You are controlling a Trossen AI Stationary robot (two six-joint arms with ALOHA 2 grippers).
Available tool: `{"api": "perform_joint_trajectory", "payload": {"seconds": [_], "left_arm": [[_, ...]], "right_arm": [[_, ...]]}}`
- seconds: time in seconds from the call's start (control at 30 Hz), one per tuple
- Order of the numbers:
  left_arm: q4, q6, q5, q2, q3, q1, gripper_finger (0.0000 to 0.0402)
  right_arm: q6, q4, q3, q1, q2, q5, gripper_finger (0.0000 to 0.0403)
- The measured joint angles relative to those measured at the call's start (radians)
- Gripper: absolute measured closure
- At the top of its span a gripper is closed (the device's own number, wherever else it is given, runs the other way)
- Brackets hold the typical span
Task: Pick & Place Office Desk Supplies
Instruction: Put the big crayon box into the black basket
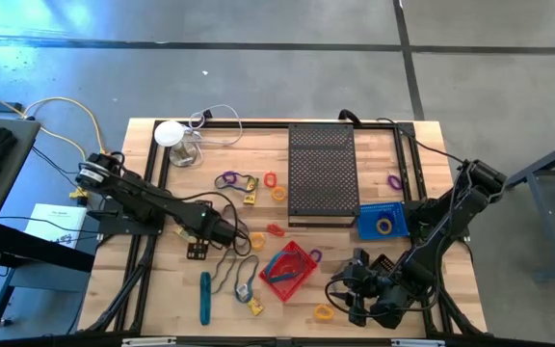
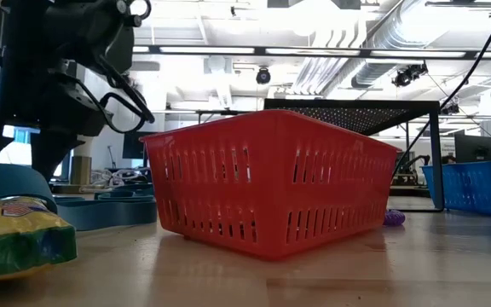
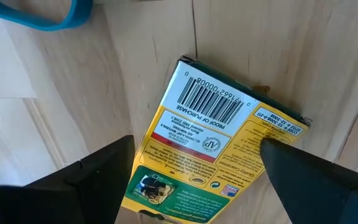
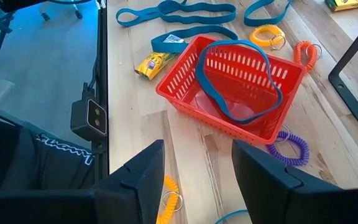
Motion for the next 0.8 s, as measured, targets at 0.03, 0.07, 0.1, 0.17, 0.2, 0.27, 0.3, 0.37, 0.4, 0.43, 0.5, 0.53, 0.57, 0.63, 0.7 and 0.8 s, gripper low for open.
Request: {"api": "perform_joint_trajectory", "payload": {"seconds": [0.03,0.07,0.1,0.17,0.2,0.27,0.3,0.37,0.4,0.43,0.5,0.53,0.57,0.63,0.7,0.8], "left_arm": [[-0.002,0.001,0.008,0.007,0.000,0.002,0.0058],[-0.001,0.003,0.017,0.011,0.000,0.003,0.0058],[0.000,0.003,0.027,0.015,0.000,0.004,0.0058],[0.001,0.007,0.034,0.017,-0.001,0.007,0.0058],[0.003,0.019,0.043,0.017,-0.001,0.010,0.0058],[0.008,0.053,0.089,0.020,-0.003,0.023,0.0058],[0.010,0.067,0.119,0.021,-0.005,0.031,0.0058],[0.028,0.080,0.177,0.022,-0.005,0.054,0.0058],[0.038,0.084,0.197,0.023,-0.005,0.066,0.0058],[0.038,0.084,0.211,0.024,-0.005,0.078,0.0058],[0.045,0.082,0.235,0.024,-0.006,0.097,0.0058],[0.047,0.083,0.243,0.024,-0.006,0.107,0.0058],[0.047,0.080,0.248,0.024,-0.005,0.114,0.0058],[0.048,0.065,0.253,0.023,-0.005,0.118,0.0058],[0.050,0.048,0.253,0.023,-0.005,0.119,0.0058],[0.051,0.030,0.241,0.023,-0.005,0.111,0.0058]], "right_arm": [[0.000,0.001,0.000,0.000,0.000,0.000,0.0227],[0.000,0.003,0.000,0.000,0.000,0.000,0.0227],[0.000,0.004,0.000,0.000,0.000,0.000,0.0227],[0.000,0.004,0.000,0.000,0.000,0.000,0.0227],[0.000,0.005,0.000,0.000,0.000,0.000,0.0227],[0.000,0.005,0.000,0.000,0.000,0.000,0.0227],[0.000,0.006,0.000,0.000,0.000,0.000,0.0227],[0.000,0.008,0.000,0.000,0.000,0.000,0.0227],[0.000,0.008,0.000,0.000,0.000,0.000,0.0227],[0.000,0.008,0.000,0.000,0.000,0.000,0.0227],[0.000,0.008,0.000,0.000,0.000,0.000,0.0227],[0.000,0.009,0.000,0.000,0.000,0.000,0.0227],[0.000,0.008,0.000,0.000,0.000,0.000,0.0227],[0.000,0.009,0.000,0.000,0.000,0.000,0.0227],[0.000,0.008,0.000,0.000,0.000,0.000,0.0227],[0.000,0.008,0.000,0.000,0.000,0.000,0.0227]]}}
